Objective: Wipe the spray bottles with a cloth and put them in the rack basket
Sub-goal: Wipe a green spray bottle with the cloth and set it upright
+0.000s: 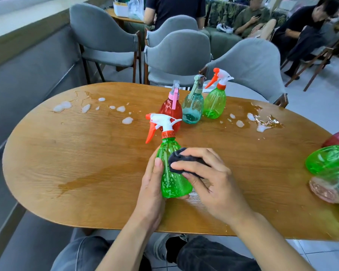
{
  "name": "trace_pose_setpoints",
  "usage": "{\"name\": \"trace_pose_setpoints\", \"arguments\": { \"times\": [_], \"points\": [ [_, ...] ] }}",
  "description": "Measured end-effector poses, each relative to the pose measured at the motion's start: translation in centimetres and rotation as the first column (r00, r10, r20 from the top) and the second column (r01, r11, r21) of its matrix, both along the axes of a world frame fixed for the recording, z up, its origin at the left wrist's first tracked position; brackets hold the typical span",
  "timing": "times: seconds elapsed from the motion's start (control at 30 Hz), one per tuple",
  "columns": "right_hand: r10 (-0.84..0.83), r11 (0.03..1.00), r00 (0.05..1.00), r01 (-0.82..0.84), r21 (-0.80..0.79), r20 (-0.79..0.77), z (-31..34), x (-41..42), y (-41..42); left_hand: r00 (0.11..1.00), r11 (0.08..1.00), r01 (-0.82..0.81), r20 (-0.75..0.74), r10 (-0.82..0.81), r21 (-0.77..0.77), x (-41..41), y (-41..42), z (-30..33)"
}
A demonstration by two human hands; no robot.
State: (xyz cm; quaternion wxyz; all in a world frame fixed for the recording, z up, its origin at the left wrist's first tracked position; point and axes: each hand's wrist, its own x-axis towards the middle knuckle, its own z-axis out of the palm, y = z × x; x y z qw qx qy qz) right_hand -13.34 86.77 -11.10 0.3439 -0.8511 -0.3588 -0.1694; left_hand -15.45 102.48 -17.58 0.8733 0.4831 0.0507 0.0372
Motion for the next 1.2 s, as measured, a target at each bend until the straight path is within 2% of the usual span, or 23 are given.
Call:
{"name": "trace_pose_setpoints", "arguments": {
  "times": [0.23, 0.4, 0.47, 0.53, 0.63, 0.7, 0.8, 0.9, 1.03, 1.2],
  "points": [
    [0.023, 0.998, 0.995, -0.018, -0.059, 0.095, -1.9, -2.8, -1.4, 1.000, 0.999, -0.029, -0.005, 0.029, 0.030, 0.0, 0.0, -0.1],
    [0.105, 0.977, 0.994, -0.098, -0.189, 0.025, -2.1, -4.3, -2.7, 0.998, 0.998, -0.056, -0.011, 0.056, 0.034, 0.1, -0.1, 0.3],
    [0.125, 0.982, 0.987, -0.138, -0.130, -0.097, -1.2, -4.5, -3.1, 0.998, 0.996, -0.061, -0.008, 0.062, 0.070, 0.1, -0.1, 0.4],
    [0.087, 0.996, 0.977, -0.082, 0.032, -0.193, 0.5, -3.8, -3.0, 0.998, 0.992, -0.060, 0.019, 0.058, 0.107, 0.1, -0.2, 0.1],
    [-0.080, 0.989, 0.992, 0.091, 0.115, -0.095, 3.3, -1.4, -1.5, 0.996, 0.985, -0.040, 0.086, 0.026, 0.166, 0.1, -0.5, -0.3],
    [-0.155, 0.986, 0.988, 0.156, 0.061, -0.029, 4.4, 0.7, 0.1, 0.994, 0.985, -0.038, 0.108, 0.021, 0.166, 0.1, -0.6, -0.6],
    [-0.184, 0.973, 0.983, 0.183, -0.139, 0.010, 4.2, 2.6, 2.2, 0.995, 0.991, -0.020, 0.097, 0.007, 0.135, 0.1, -0.6, -0.7],
    [-0.087, 0.966, 0.996, 0.093, -0.243, 0.037, 3.0, 2.0, 2.6, 0.998, 0.998, 0.017, 0.065, -0.021, 0.058, 0.1, -0.4, -0.3],
    [0.036, 0.963, 0.997, -0.018, -0.270, 0.062, 1.5, -0.6, 1.5, 1.000, 1.000, 0.012, 0.028, -0.011, -0.013, 0.0, -0.2, 0.0],
    [0.158, 0.925, 0.985, -0.121, -0.360, 0.075, -0.4, -3.4, -0.6, 0.999, 1.000, 0.015, 0.046, -0.016, 0.012, -0.2, 0.0, 0.5]
  ]
}}
